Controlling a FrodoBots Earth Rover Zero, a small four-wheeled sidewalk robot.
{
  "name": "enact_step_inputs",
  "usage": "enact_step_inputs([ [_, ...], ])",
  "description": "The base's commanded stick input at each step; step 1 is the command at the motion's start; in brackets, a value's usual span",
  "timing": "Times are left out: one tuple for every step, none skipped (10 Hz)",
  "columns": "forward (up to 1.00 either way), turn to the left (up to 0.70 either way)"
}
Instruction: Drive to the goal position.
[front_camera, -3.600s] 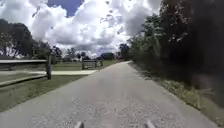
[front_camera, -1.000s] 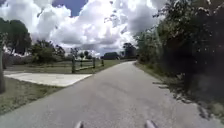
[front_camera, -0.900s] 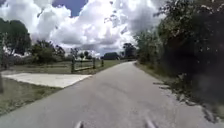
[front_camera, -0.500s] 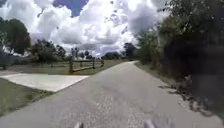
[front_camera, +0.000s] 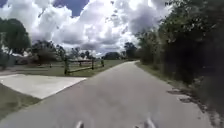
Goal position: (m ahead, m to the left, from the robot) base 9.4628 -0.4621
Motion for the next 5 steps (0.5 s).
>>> enact_step_inputs([
  [0.70,0.01],
  [0.70,0.01],
  [0.70,0.01],
  [0.70,0.01],
  [0.70,0.01],
])
